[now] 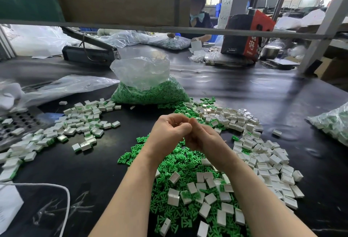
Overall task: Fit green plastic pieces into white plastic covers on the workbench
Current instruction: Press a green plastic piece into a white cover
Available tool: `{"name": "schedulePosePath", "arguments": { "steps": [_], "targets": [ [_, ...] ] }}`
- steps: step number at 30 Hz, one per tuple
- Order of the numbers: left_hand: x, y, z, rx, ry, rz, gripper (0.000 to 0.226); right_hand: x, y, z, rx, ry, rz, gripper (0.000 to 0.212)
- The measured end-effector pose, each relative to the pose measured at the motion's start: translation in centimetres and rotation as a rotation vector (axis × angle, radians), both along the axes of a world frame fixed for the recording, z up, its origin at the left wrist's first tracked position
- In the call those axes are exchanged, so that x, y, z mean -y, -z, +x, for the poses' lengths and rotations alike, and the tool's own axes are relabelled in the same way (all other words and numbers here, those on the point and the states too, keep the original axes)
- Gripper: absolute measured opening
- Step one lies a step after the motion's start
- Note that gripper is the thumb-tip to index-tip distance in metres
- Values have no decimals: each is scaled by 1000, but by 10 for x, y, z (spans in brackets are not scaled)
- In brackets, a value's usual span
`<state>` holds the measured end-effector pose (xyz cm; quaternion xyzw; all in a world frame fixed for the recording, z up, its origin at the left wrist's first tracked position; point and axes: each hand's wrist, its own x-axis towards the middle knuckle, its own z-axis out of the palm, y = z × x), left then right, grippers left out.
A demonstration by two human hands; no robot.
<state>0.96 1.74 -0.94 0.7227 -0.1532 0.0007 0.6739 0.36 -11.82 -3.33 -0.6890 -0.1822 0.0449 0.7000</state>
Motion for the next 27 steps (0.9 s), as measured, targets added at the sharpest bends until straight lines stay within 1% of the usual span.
{"name": "schedulePosePath", "arguments": {
  "steps": [3, 6, 8, 10, 12, 14, 15, 18, 24, 27],
  "targets": [
    [1, 3, 1, -14, 17, 13, 14, 2, 0, 0, -16, -36, -78, 50],
    [0, 6, 3, -36, 18, 60, 20, 3, 1, 0, -54, -35, -125, 61],
    [-1, 6, 3, -40, 10, 77, 22, 3, 0, -1, -65, -36, -122, 61],
    [0, 5, 3, -48, 14, 61, 18, 2, 0, -2, -51, -24, -115, 60],
    [1, 4, 3, -51, 7, 28, 10, 2, 2, -1, -52, -12, -77, 67],
    [1, 4, 5, -49, -19, 21, 15, 3, 5, 1, -71, -6, 7, 73],
    [1, 5, 5, -48, -26, 25, 14, 3, 7, 2, -80, -4, 45, 74],
    [3, 3, 5, -36, -28, 31, 7, 3, 7, 2, -109, -9, 121, 73],
    [4, 1, 2, 2, -16, 56, 6, 0, 6, 1, -108, 59, 147, 77],
    [4, 0, 2, 12, -4, 39, 5, 0, 4, 1, -95, 38, 142, 80]
  ]
}}
